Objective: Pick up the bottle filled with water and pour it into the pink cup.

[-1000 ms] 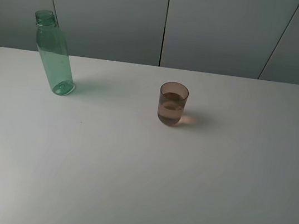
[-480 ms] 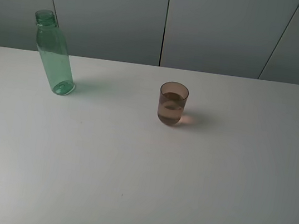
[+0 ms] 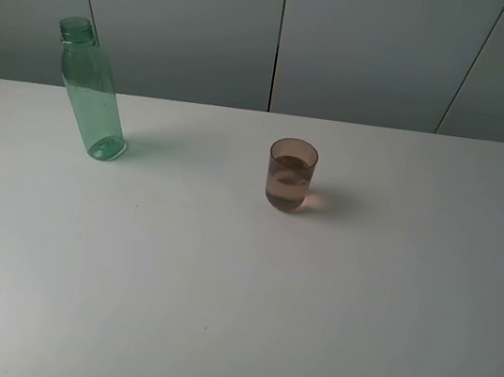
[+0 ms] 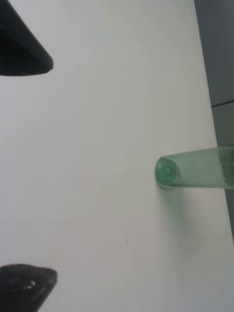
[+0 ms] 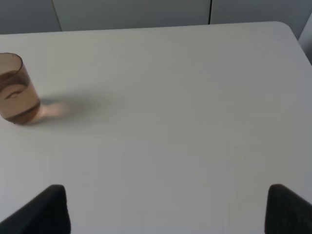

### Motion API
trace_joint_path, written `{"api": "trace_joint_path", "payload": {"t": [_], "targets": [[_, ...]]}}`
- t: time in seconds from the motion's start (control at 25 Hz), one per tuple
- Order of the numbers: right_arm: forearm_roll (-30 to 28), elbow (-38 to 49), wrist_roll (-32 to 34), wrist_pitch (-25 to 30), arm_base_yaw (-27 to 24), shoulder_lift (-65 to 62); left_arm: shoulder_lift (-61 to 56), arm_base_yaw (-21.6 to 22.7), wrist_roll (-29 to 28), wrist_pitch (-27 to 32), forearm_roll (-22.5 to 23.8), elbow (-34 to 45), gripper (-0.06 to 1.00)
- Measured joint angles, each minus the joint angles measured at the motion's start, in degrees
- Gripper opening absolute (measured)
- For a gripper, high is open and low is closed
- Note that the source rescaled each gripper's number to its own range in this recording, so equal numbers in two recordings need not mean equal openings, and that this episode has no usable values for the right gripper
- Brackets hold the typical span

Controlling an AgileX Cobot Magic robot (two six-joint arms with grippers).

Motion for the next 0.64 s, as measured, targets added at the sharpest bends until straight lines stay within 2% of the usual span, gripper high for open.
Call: {"api": "trace_joint_path", "payload": {"t": [0.64], "targets": [[0.0, 0.0, 0.0, 0.0, 0.0, 0.0, 0.0, 0.0, -1.06, 0.0, 0.65, 0.18, 0.97]]}}
